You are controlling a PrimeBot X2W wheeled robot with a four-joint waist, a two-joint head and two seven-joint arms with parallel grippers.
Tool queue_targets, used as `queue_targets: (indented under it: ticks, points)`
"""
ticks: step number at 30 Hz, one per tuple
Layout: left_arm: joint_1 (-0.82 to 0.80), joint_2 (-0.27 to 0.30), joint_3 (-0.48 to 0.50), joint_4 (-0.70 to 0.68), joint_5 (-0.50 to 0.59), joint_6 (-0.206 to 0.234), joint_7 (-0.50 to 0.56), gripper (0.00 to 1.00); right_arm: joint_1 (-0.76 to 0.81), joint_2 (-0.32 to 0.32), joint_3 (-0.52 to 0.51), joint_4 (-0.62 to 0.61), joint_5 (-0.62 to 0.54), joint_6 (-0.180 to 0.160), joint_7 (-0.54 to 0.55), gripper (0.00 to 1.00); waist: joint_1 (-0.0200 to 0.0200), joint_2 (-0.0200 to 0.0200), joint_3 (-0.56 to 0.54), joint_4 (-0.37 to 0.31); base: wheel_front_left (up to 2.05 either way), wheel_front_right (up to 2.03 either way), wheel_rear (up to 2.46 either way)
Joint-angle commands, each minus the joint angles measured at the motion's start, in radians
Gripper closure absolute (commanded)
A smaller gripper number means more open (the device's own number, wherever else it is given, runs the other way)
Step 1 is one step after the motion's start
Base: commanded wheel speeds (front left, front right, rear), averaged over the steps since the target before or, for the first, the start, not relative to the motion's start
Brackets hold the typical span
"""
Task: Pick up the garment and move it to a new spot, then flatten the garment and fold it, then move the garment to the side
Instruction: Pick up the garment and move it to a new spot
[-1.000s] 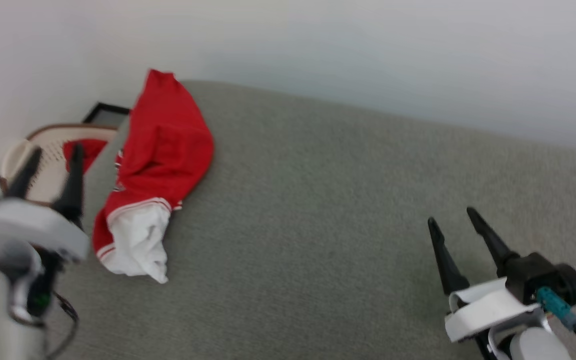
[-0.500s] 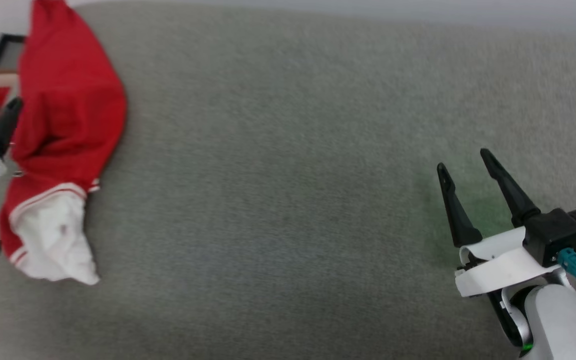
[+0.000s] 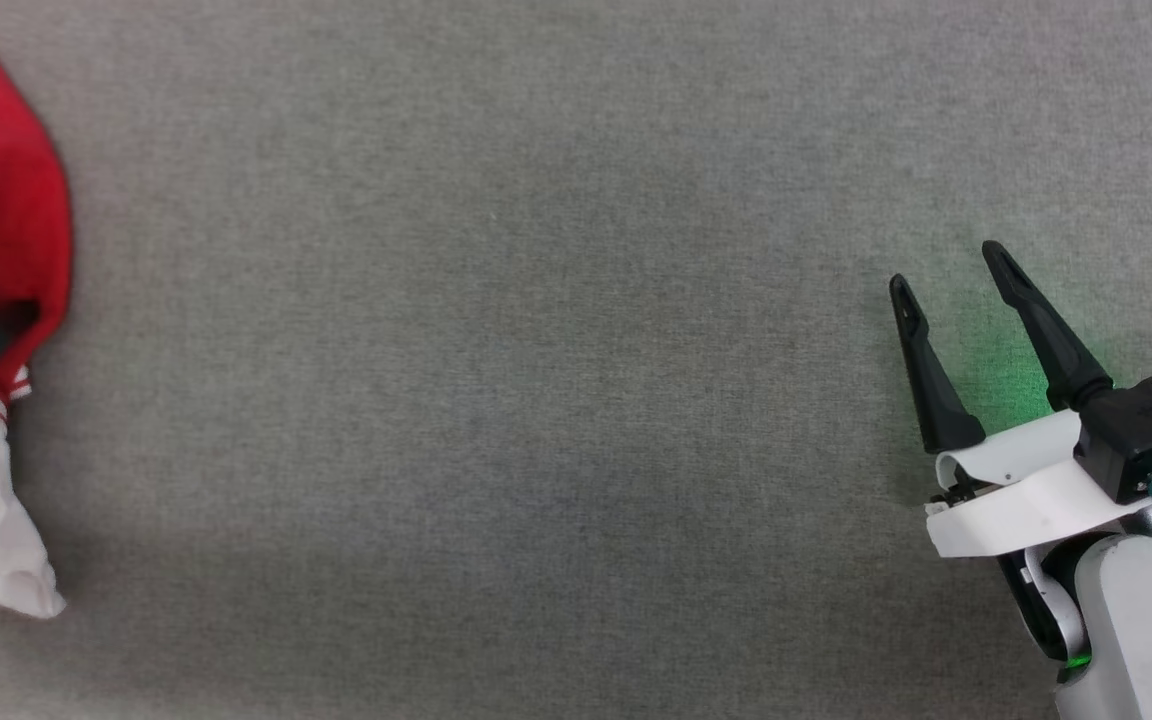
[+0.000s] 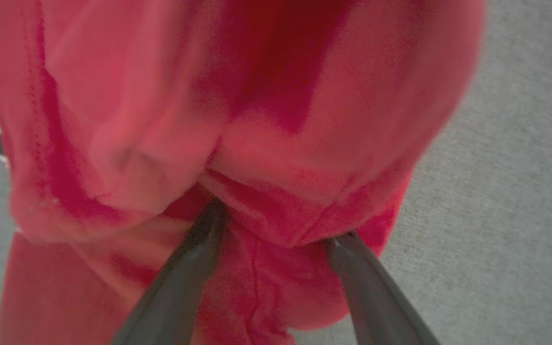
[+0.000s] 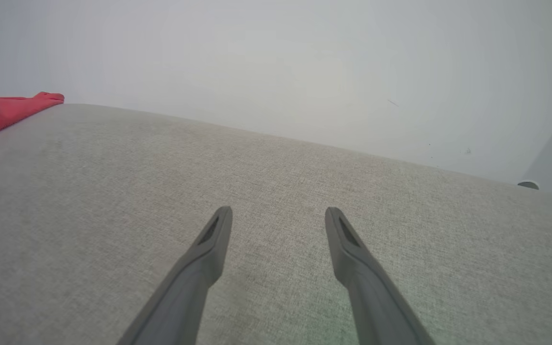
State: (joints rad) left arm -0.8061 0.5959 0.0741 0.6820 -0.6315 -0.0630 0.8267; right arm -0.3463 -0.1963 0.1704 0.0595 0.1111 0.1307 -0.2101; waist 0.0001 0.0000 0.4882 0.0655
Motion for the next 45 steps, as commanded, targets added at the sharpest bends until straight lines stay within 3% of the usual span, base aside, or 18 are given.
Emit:
queue_targets:
  ticks: [1,8,9,10,11,12,27,38,45]
  points:
    - [-0.007,-0.003,-0.004,0.016,0.002,-0.003,0.004,0.00,-0.011,-0.002,0.000,-0.007,-0.003,0.000,0.002,0.00,-0.0001,0.0000,0.021,-0.018,0.00,0.00,0.00]
    - [-0.026,-0.038,-0.042,0.141,0.010,-0.021,-0.019,0.00,-0.009,-0.008,0.000,-0.030,-0.002,0.000,0.026,0.00,-0.0001,0.0000,0.016,-0.013,0.00,0.00,0.00]
    - [-0.032,-0.041,-0.044,0.158,0.010,-0.021,-0.024,0.09,-0.006,-0.008,0.000,-0.030,-0.002,0.000,0.029,0.00,-0.0001,0.0000,0.011,-0.011,0.00,0.00,0.00]
    - [-0.035,-0.043,-0.044,0.171,0.007,-0.023,-0.032,0.62,-0.002,-0.007,0.000,-0.030,-0.001,0.000,0.031,0.00,-0.0001,0.0000,0.005,-0.010,0.00,0.00,0.00]
    - [-0.042,-0.042,-0.042,0.182,0.002,-0.028,-0.044,0.87,0.002,-0.007,-0.001,-0.028,-0.001,0.000,0.031,0.00,-0.0001,0.0000,-0.002,-0.007,0.00,0.00,0.00]
    - [-0.048,-0.041,-0.041,0.193,0.000,-0.030,-0.052,1.00,0.007,-0.006,0.000,-0.026,0.000,0.000,0.032,0.00,-0.0001,0.0000,-0.011,-0.005,0.00,0.00,0.00]
    - [-0.129,0.045,-0.091,0.181,0.030,-0.067,-0.266,1.00,0.100,0.020,0.006,0.042,0.023,0.000,0.016,0.00,-0.0001,0.0000,-0.229,0.053,0.00,0.00,0.00]
    - [-0.181,0.084,-0.195,0.008,0.050,-0.068,-0.419,1.00,0.165,0.061,0.019,0.079,0.026,0.000,0.004,0.00,-0.0001,0.0000,-0.387,0.088,0.00,0.00,0.00]
    - [-0.188,0.077,-0.239,-0.115,0.033,-0.068,-0.415,1.00,0.189,0.072,0.005,0.080,0.020,0.000,0.001,0.00,-0.0001,0.0000,-0.445,0.084,0.00,0.00,0.00]
